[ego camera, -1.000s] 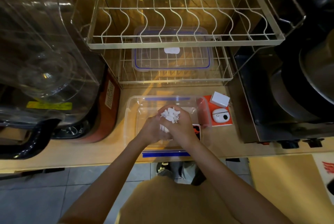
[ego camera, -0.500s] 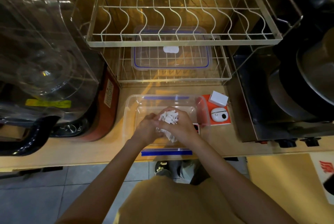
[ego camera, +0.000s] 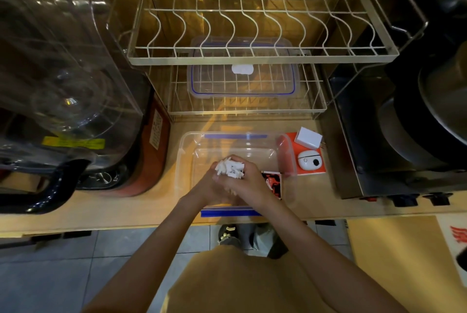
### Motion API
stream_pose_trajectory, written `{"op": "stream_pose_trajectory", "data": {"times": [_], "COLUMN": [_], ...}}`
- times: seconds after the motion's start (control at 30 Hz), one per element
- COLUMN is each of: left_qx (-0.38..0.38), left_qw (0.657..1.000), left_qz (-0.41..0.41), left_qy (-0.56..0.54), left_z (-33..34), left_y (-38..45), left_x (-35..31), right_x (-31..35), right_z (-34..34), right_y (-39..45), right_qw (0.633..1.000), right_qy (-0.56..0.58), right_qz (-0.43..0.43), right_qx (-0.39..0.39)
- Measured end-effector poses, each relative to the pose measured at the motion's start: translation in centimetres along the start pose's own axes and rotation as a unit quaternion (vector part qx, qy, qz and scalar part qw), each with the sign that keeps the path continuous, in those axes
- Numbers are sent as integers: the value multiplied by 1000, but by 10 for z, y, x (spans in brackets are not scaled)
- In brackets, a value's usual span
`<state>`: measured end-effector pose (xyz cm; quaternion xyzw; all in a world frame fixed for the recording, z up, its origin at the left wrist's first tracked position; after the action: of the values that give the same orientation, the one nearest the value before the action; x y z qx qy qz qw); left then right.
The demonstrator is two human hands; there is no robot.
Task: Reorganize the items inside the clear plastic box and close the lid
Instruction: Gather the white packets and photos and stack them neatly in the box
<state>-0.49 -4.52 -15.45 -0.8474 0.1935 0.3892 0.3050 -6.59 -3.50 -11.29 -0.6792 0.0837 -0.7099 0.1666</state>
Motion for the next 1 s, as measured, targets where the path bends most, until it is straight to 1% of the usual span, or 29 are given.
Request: {"op": "stream_pose_trajectory", "data": {"times": [0.03, 0.07, 0.13, 0.17, 0.2, 0.27, 0.33, 0.4, 0.5, 0.6, 0.67, 0.8, 0.87, 0.93, 1.0], "left_qx": [-12, -28, -68, -89, -102, -84, -47, -53, -46, -23, -16, -13, 10, 28, 24], "left_qw": [1000, 998, 993, 989, 991, 996, 998, 998, 999, 999, 999, 994, 986, 970, 951], "left_qz": [-6, -29, -92, -109, -79, -21, -19, -12, -13, -34, -39, -33, -68, -89, -89], "left_qy": [-25, -38, -42, -36, -14, 27, 34, 36, 3, 11, 11, 104, 150, 224, 297], "left_z": [0, 1, -3, -5, -5, -1, 5, 6, 9, 11, 7, -4, -10, -16, -23], "left_y": [0, 3, 4, 5, 9, 14, 17, 19, 20, 21, 20, 16, 13, 10, 5], "left_x": [-1, 6, 17, 21, 19, 10, 8, 7, 9, 14, 12, 4, 14, 22, 24], "right_x": [1, 2, 0, -3, -6, -13, -15, -12, -9, -11, -9, 13, 21, 22, 13], "right_z": [-1, -2, -7, -9, -11, -17, -23, -28, -30, -25, -26, -33, -41, -50, -53], "right_y": [0, 1, 3, 3, 2, 2, 2, 0, -3, -2, 1, 2, 1, 3, 7], "right_qw": [1000, 1000, 998, 995, 991, 988, 990, 992, 995, 997, 997, 999, 999, 999, 996], "right_qy": [5, 14, 39, 59, 79, 86, 74, 61, 27, -19, -26, -1, 11, -17, -91], "right_qz": [-2, -3, 6, 17, 32, 51, 45, 25, -1, -8, -1, -22, -21, -4, 16], "right_qx": [-6, -14, -54, -78, -100, -121, -114, -104, -97, -79, -76, -49, -34, -30, -6]}}
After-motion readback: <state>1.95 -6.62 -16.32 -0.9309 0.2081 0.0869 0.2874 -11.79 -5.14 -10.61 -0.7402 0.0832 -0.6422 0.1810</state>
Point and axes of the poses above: each hand's wrist, its own y-axis towards the middle knuckle, its own z-axis out of the palm, x = y × z, the point moved 8 cm from there along y, towards the middle knuckle, and after that the axes turned 8 degrees about y, right-handed, at the moved point
